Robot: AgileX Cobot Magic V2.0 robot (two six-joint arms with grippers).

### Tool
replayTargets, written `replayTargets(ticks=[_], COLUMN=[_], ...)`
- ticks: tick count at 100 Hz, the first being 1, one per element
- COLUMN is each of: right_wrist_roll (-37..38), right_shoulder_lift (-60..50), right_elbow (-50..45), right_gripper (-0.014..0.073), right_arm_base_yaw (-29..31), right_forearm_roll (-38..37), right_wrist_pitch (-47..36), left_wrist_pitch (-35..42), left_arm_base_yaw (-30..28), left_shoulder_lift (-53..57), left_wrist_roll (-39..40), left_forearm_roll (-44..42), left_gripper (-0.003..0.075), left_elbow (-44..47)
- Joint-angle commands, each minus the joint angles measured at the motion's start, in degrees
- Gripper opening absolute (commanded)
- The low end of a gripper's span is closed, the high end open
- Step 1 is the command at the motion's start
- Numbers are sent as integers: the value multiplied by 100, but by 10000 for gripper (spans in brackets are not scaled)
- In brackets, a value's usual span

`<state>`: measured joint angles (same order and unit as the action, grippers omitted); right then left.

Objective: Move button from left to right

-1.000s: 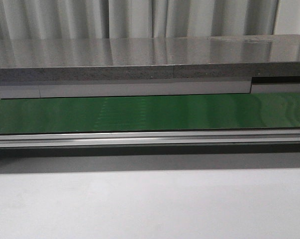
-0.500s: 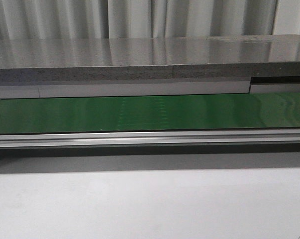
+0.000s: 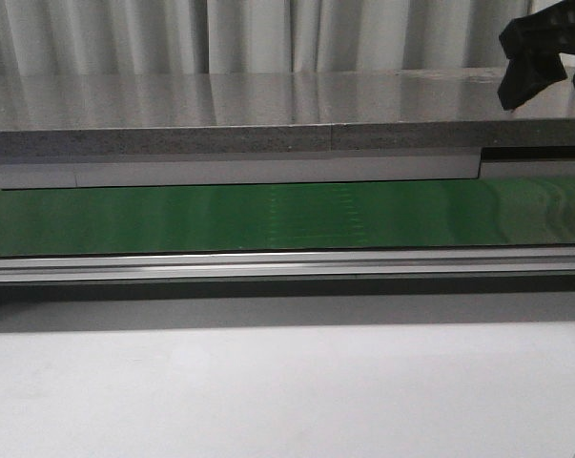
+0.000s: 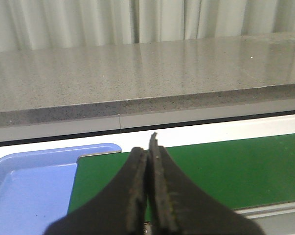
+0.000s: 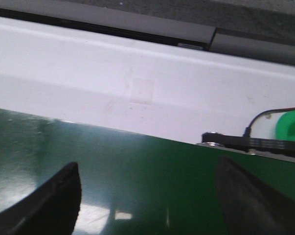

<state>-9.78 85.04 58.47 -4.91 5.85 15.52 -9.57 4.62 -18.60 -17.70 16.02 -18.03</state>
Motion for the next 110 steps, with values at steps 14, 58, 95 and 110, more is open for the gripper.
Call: replayTargets(ticks=[14,58,95,110], right_wrist_roll=[-63,-63,-63,-63], right_shoulder_lift=[-1172,-3851,-5737,-5877], right_elbow=[-778,-2571,-3226,-3230], right_gripper=[562,562,562,562], right_arm_base_yaw=[-243,-243,-243,-243], right_forearm_roll=[289,297,301,301], right_wrist_pitch=[-811,-911,-158,191], left_wrist_pitch=[435,435,435,435], left_arm_base_yaw=[42,42,42,42], left_shoulder_lift=[-37,-37,-37,-37], left_wrist_roll=[-3,-3,-3,-3], left_forearm_roll=[59,59,59,59], left_gripper=[-20,-20,-20,-20], left_elbow=[-163,-163,-163,-163])
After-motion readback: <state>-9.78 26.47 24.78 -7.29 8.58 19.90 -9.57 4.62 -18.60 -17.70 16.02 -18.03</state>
